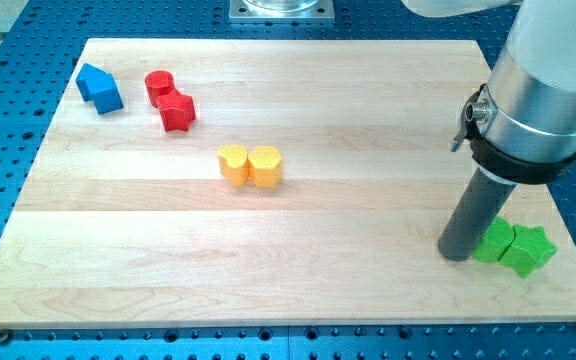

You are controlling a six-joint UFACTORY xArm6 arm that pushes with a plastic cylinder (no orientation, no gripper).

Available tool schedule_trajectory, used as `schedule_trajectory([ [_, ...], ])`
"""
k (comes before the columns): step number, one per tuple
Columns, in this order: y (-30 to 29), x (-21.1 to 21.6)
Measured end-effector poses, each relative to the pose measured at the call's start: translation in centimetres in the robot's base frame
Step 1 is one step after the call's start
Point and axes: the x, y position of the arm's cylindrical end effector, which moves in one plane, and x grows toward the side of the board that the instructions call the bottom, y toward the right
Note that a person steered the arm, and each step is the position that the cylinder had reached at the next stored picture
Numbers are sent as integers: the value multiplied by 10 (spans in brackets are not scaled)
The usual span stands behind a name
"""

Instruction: Move the yellow heart top right to the yellow hexagon

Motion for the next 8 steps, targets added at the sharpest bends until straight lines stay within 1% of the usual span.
schedule_trajectory([
  [1, 0, -1],
  [2, 0, -19],
  [3, -6, -70],
  [4, -65, -106],
  [5, -149, -150],
  [6, -186, -158],
  [8, -231, -159],
])
